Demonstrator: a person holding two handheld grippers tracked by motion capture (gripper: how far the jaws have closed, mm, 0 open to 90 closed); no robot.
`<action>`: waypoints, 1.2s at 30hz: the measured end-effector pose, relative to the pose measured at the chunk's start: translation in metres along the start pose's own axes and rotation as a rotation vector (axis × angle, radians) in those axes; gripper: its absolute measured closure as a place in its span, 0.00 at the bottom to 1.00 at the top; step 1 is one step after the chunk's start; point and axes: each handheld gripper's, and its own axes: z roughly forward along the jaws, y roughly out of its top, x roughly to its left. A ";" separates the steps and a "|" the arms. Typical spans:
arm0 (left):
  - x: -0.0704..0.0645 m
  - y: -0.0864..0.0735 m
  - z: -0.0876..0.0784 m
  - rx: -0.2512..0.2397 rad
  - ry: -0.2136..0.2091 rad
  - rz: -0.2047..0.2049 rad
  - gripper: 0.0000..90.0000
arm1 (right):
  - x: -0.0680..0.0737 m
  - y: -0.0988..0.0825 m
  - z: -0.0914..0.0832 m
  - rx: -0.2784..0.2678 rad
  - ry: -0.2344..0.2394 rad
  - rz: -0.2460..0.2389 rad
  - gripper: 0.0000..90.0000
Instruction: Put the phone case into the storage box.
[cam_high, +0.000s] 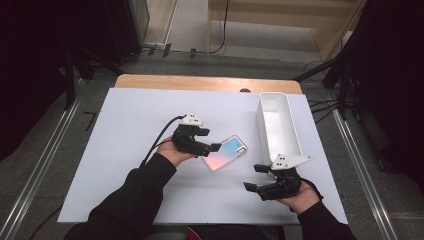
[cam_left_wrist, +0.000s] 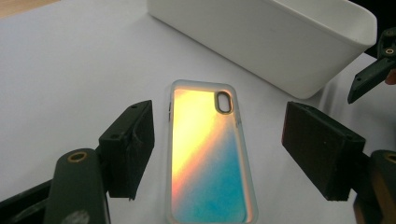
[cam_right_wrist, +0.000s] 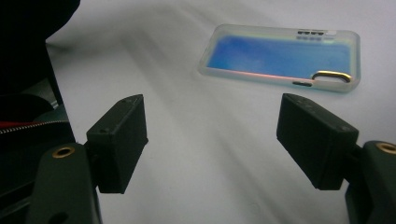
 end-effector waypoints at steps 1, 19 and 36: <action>0.000 0.000 0.001 -0.011 -0.008 0.005 0.23 | 0.000 0.000 0.000 0.000 0.000 0.001 0.26; -0.005 -0.013 0.020 0.014 0.008 0.024 0.00 | 0.001 0.000 0.000 -0.001 0.002 0.001 0.26; -0.012 -0.027 0.029 0.039 0.000 0.031 0.24 | 0.001 0.000 -0.001 -0.001 0.002 0.001 0.26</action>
